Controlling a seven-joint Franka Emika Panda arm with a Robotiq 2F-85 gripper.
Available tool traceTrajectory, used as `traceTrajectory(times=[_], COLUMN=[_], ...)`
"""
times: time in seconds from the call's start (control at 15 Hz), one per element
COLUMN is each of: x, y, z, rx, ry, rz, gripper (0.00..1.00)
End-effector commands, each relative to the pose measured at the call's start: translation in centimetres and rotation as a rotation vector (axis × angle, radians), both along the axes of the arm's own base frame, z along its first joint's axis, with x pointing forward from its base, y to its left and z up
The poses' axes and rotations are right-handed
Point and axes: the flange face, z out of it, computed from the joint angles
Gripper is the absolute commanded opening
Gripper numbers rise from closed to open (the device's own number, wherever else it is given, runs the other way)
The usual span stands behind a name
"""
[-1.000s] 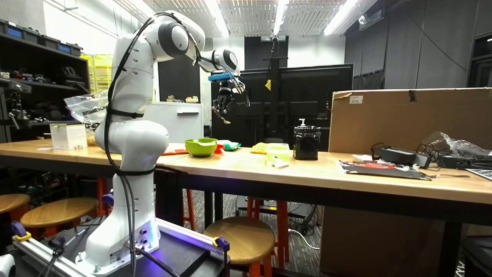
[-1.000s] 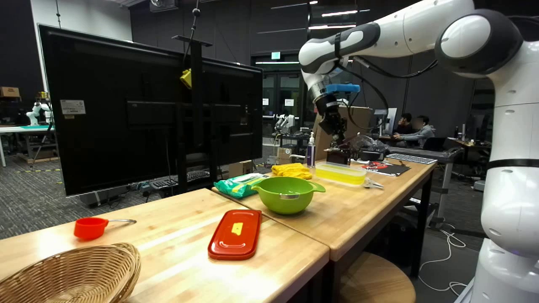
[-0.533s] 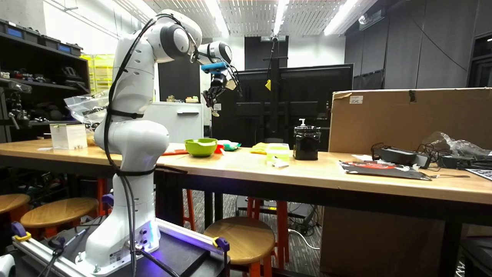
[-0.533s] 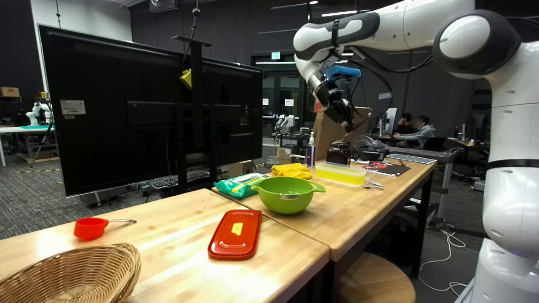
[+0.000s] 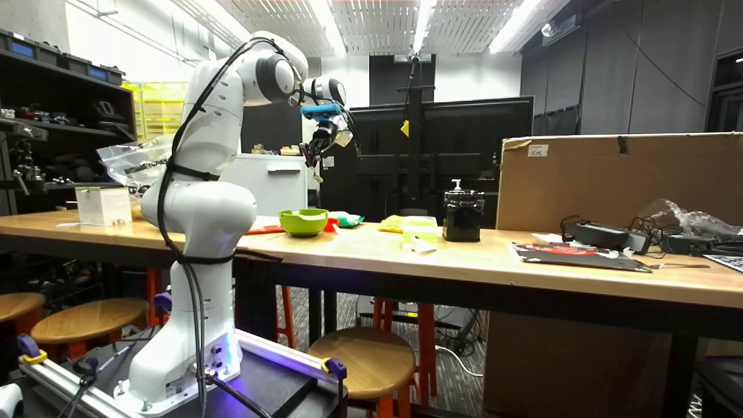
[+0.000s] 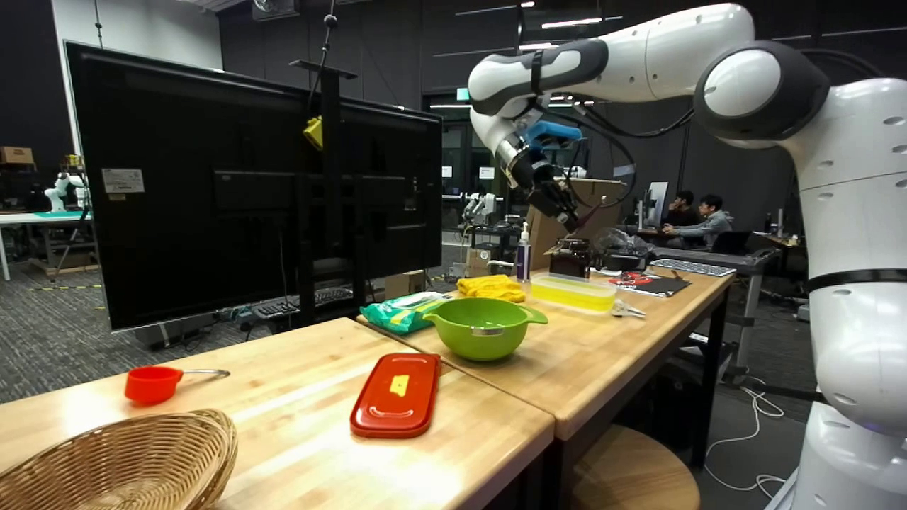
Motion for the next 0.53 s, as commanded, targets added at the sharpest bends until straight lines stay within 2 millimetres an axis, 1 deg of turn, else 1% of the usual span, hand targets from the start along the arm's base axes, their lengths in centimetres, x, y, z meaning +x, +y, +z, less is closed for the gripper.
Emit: traceTrajectory(times=[0.0, 0.13, 0.47], x=[1.9, 2.5, 3.4], y=[1.2, 1.7, 3.1], z=[-1.6, -2.9, -4.8], rx=[0.031, 0.056, 0.109], ry=[0.032, 0.057, 0.117], rz=[-0.001, -0.009, -0.050], gripper=[0.04, 0.04, 0.04])
